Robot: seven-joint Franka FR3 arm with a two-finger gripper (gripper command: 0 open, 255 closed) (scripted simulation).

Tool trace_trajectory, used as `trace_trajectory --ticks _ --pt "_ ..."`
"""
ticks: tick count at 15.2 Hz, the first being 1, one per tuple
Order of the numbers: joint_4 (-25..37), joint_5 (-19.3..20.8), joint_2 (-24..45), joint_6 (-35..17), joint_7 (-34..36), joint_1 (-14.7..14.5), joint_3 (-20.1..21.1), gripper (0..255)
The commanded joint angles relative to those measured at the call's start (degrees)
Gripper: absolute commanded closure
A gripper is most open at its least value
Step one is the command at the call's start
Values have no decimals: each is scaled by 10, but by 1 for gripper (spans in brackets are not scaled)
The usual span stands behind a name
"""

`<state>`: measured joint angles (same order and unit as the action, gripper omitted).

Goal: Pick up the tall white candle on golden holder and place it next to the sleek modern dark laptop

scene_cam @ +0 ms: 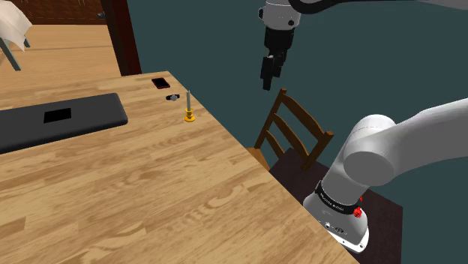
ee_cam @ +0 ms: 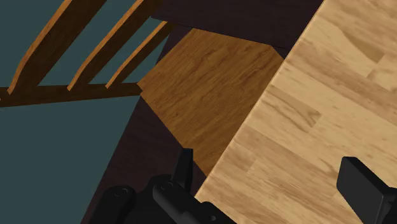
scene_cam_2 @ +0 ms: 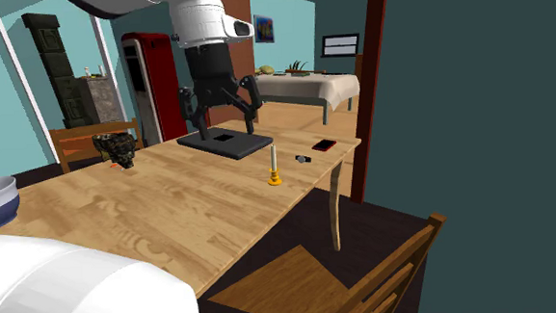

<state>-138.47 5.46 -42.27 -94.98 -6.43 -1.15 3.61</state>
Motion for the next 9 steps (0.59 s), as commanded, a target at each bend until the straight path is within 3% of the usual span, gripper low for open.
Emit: trace_trajectory --ticks 1,9 --pt "0 0 0 0 0 0 0 0" --pt "-48 -18 100 -214 28 4 -9 0"
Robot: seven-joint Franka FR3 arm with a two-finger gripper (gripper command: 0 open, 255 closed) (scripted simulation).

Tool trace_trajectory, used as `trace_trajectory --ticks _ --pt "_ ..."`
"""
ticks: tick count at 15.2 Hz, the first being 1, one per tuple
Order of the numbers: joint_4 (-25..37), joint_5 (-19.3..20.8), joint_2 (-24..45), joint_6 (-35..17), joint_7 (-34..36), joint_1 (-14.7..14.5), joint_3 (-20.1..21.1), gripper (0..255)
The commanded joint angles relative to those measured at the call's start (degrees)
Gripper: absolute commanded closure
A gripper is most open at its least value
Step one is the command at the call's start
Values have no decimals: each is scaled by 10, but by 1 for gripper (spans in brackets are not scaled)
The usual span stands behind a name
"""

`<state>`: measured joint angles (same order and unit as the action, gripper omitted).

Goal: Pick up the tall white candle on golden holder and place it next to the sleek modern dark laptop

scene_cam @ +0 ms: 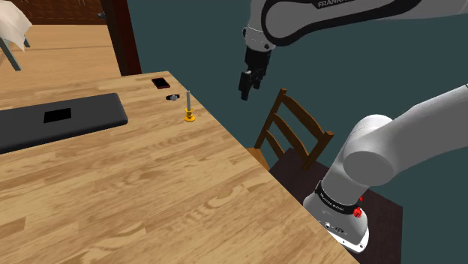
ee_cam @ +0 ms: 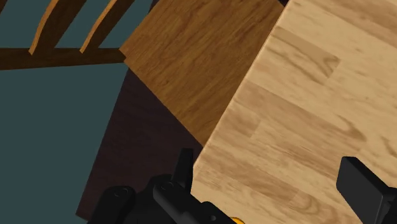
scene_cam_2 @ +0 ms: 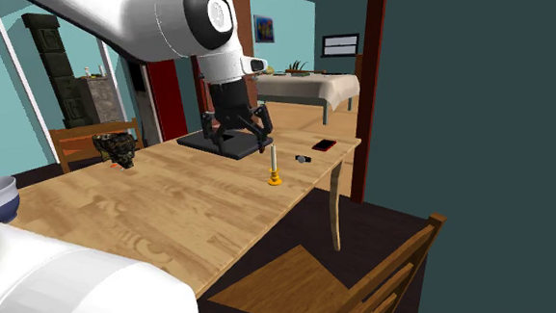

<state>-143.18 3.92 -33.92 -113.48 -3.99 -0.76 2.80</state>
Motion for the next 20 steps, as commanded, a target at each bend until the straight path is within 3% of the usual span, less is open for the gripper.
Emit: trace_trajectory --ticks 1,10,20 --pt "-3 -5 33 -55 7 1 -1 0" --pt "27 -28 208 -274 24 1 -8 0" --pt "148 -83 421 -449 12 0 -8 0"
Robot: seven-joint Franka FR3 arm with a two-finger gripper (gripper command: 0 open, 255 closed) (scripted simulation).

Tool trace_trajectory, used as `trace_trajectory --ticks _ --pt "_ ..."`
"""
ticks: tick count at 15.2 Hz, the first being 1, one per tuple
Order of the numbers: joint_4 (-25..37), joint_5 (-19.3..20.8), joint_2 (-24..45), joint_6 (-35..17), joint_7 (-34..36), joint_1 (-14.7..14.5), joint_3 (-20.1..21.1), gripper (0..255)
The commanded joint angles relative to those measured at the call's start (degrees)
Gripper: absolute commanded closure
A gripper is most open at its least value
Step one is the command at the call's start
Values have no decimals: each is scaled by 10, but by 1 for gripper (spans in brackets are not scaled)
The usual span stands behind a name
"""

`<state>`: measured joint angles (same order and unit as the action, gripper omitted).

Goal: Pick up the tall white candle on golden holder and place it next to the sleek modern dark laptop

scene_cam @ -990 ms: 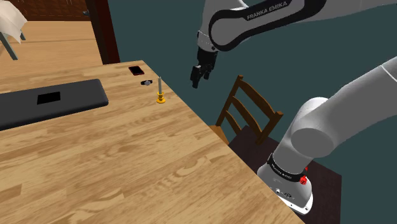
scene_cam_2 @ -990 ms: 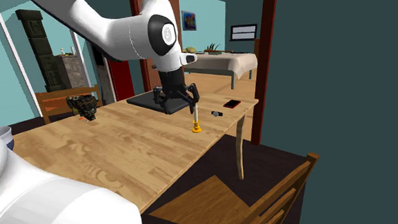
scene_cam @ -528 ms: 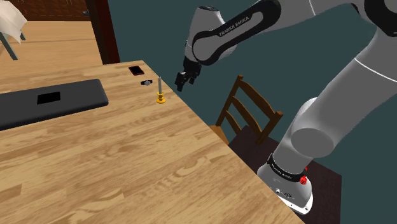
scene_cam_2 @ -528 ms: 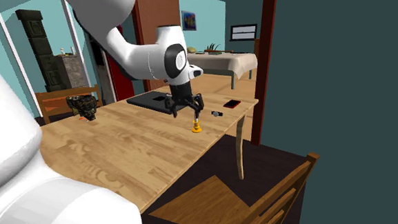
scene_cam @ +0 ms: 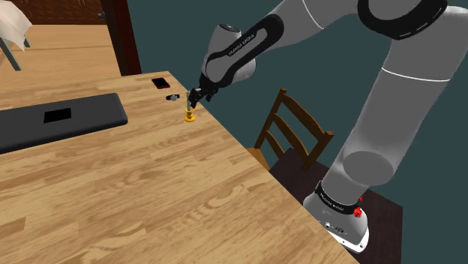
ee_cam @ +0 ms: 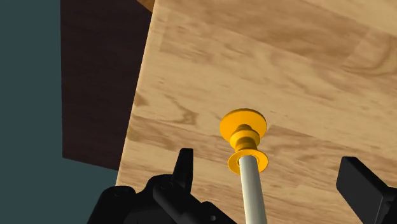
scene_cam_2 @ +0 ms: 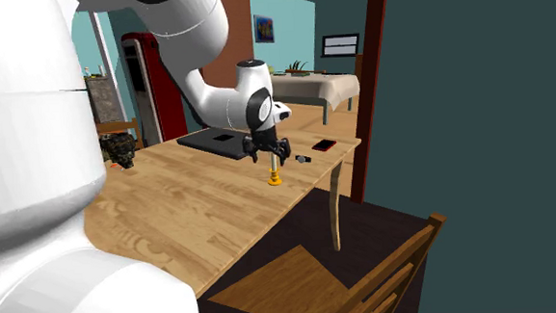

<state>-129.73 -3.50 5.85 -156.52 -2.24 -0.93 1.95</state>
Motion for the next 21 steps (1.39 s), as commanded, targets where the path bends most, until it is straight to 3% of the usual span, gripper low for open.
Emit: trace_trajectory --ticks 1,3,11,19,20,21 --pt "30 -16 44 -32 -8 3 2 0" --pt "66 -30 86 -54 -14 6 7 0" --pt "98 -30 150 -87 -15 4 9 0" --pt "98 -30 150 -87 -15 4 9 0" --pt "98 -30 150 -87 -15 4 9 255" --pt "98 -30 150 -87 -15 4 9 255"
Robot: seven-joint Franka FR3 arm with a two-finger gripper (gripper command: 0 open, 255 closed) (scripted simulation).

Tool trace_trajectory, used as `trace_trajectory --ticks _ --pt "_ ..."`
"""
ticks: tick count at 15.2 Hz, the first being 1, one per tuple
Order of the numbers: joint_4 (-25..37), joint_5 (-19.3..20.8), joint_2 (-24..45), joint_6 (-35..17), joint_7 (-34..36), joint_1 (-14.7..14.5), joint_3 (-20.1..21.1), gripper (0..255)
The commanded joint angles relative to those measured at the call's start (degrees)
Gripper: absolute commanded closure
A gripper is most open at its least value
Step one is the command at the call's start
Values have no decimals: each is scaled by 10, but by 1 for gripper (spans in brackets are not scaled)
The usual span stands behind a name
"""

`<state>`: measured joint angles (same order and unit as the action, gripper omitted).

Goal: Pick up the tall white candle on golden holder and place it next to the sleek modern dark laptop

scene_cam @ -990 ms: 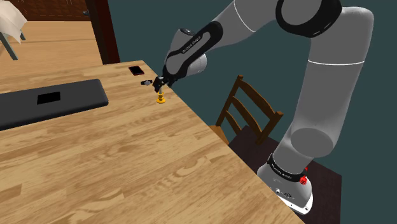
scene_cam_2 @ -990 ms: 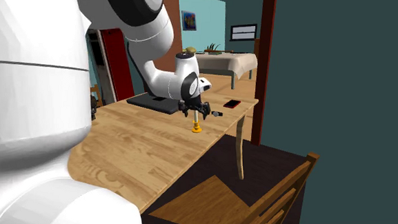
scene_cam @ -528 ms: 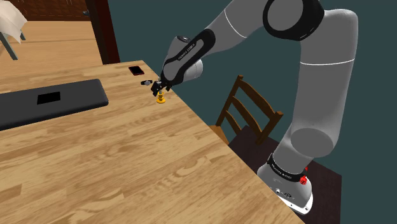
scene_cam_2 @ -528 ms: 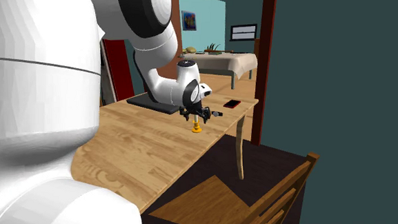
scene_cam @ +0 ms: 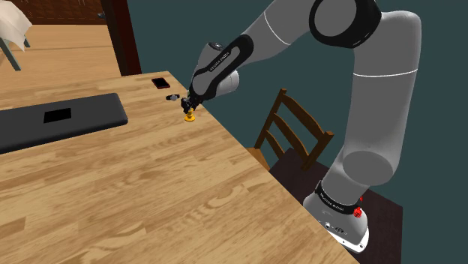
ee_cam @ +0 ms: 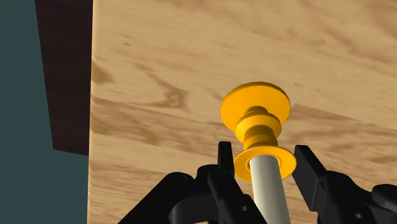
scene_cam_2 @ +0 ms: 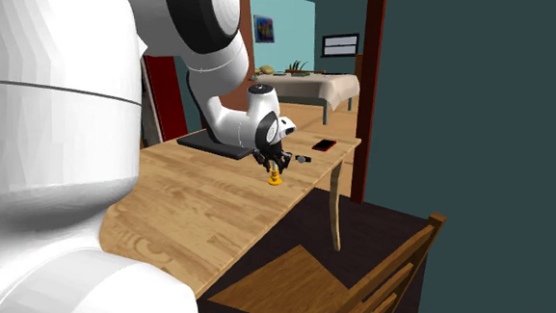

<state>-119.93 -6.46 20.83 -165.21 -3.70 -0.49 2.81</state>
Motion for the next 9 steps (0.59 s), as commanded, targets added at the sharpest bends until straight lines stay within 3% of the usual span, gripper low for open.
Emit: trace_trajectory --ticks 1,9 --pt "0 0 0 0 0 0 0 255" --pt "0 1 -6 6 1 0 -1 255"
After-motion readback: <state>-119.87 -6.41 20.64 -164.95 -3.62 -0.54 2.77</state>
